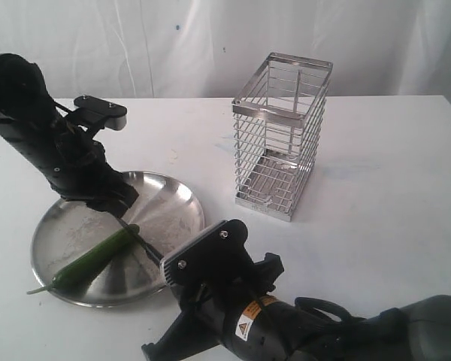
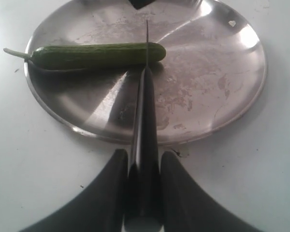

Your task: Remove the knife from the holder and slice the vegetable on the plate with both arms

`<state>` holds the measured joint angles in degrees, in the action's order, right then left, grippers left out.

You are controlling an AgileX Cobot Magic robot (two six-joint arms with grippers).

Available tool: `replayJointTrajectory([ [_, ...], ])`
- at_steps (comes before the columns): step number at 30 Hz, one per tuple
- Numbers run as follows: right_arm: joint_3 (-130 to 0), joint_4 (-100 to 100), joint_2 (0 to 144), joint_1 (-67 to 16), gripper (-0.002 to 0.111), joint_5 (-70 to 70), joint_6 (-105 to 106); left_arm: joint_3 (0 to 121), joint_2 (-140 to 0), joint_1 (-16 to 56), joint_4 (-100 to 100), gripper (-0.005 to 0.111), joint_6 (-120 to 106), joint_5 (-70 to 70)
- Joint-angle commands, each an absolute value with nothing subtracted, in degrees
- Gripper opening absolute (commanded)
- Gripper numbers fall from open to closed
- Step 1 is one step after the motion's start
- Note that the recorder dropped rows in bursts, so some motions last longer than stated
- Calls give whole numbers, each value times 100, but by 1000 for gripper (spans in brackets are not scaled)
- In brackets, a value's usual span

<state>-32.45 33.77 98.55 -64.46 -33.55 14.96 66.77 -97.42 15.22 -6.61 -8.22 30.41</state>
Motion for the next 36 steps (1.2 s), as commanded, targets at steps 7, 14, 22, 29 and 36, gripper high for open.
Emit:
replayJointTrajectory([
  [7, -3261, 3404, 9874, -6446, 0, -3326, 1523, 6643, -9868, 1543, -683, 26, -785, 3088],
  [14, -3261, 3404, 9874, -6446, 0, -3326, 1523, 6643, -9739, 1543, -717, 0, -962, 2947],
  [22, -3261, 3426, 9874, -6446, 0, -3326, 1523, 6643, -9933, 1543, -934, 0, -1278, 2878],
  [29, -3261, 3426, 9874, -6446, 0, -3326, 1523, 6643, -9943, 1543, -1008, 0, -1289, 2800],
  [36, -3261, 3491, 9874, -6446, 0, -3326, 1523, 6643, -10351, 1554, -1030, 0, -1378, 2695],
])
